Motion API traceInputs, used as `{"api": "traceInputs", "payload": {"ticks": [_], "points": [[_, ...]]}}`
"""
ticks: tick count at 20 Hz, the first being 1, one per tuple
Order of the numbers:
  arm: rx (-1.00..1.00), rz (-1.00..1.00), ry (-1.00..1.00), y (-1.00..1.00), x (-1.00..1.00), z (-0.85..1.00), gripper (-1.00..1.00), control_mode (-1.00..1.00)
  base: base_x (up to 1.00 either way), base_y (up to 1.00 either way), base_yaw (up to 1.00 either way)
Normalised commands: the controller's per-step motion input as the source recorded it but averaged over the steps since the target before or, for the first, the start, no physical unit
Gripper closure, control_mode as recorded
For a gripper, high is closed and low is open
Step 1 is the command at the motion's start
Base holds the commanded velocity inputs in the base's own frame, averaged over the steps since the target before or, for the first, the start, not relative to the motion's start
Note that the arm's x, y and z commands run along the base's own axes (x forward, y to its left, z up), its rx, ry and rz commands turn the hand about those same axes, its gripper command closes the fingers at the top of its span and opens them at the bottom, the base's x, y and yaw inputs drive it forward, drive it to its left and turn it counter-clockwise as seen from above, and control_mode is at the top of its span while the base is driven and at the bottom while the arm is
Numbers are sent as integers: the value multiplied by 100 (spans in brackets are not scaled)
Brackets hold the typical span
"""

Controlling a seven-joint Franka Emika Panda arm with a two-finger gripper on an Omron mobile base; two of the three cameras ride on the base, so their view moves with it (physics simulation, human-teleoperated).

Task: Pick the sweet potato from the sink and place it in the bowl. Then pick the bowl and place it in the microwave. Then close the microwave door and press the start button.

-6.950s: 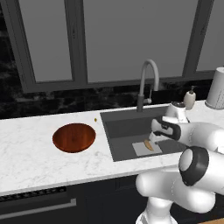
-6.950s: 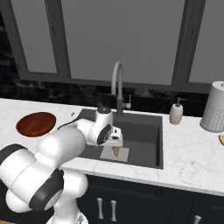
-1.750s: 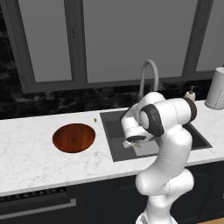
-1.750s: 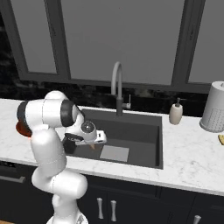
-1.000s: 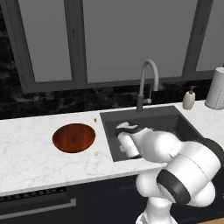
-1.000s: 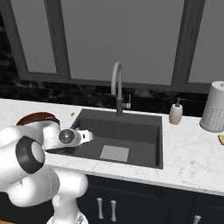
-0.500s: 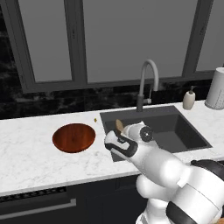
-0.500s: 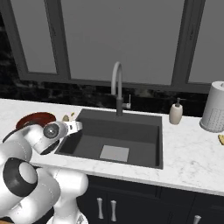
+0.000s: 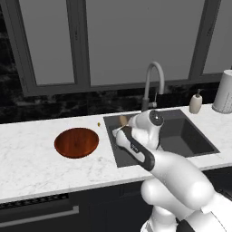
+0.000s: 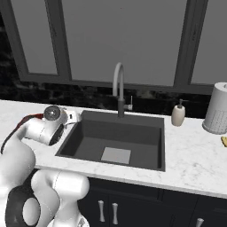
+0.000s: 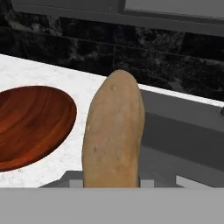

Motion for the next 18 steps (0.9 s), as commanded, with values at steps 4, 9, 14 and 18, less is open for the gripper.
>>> {"api": "traceInputs", "payload": {"ticks": [4, 9, 14, 18], "points": [[0, 0, 42, 0, -20, 100, 100, -100, 0, 0, 0], [0, 0, 8, 19, -24, 25, 100, -100, 0, 0, 0], [5, 0, -2, 45, -3, -39, 100, -100, 0, 0, 0], [14, 0, 5, 51, 3, -34, 100, -100, 0, 0, 0]]}}
